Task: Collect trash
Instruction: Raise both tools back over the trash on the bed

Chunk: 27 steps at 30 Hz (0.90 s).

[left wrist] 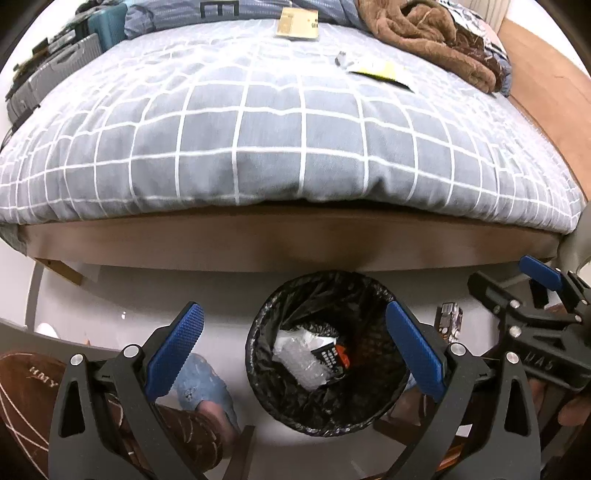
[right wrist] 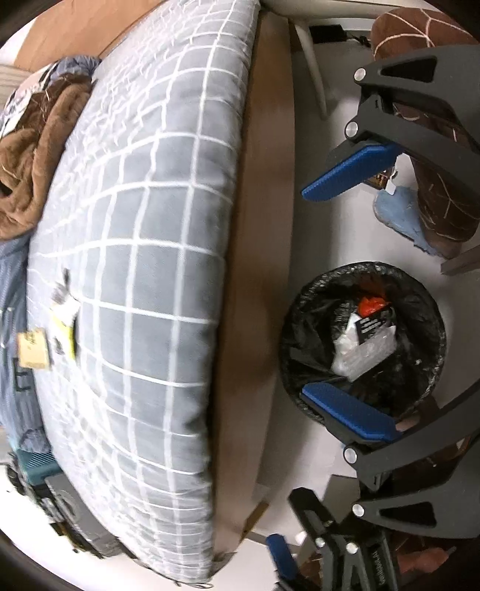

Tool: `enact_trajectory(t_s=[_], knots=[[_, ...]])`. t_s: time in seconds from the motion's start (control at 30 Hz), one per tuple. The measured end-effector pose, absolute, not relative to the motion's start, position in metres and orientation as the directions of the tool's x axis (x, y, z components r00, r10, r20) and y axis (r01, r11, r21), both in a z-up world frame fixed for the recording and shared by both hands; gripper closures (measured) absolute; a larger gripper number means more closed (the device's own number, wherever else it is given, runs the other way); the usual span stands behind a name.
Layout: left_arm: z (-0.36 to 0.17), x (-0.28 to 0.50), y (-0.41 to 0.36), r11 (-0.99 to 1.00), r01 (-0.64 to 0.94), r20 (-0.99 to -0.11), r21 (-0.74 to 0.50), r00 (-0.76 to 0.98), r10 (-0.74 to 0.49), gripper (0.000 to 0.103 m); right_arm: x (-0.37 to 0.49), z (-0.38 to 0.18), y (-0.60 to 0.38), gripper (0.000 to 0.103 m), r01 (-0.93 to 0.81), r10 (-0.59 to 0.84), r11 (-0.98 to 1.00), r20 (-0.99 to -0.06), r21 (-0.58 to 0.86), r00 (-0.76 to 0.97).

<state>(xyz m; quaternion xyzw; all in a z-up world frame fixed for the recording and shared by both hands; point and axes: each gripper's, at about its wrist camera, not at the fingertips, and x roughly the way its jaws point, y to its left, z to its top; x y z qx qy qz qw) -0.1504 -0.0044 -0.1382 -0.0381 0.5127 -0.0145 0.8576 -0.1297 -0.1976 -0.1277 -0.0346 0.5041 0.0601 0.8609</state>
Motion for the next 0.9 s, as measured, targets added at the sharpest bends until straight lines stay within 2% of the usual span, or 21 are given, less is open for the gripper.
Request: enact_trajectory(t_s=[0.47, 0.9], knots=[[-0.102, -0.107, 0.006, 0.995, -0.045, -0.84, -0.089, 0.541, -0.051, 0.006, -0.066, -0.075, -0.208, 0.008, -0.097, 0.071, 0.995, -0.811, 0.017, 0.58], [-0.068, -0.038, 0.035, 0.994, -0.073, -0.801, -0.076, 0.598, -0.018, 0.006, 0.02, -0.05, -0.166, 0.008, -0.169, 0.133, 0.985, -0.775, 0.034, 0.618]])
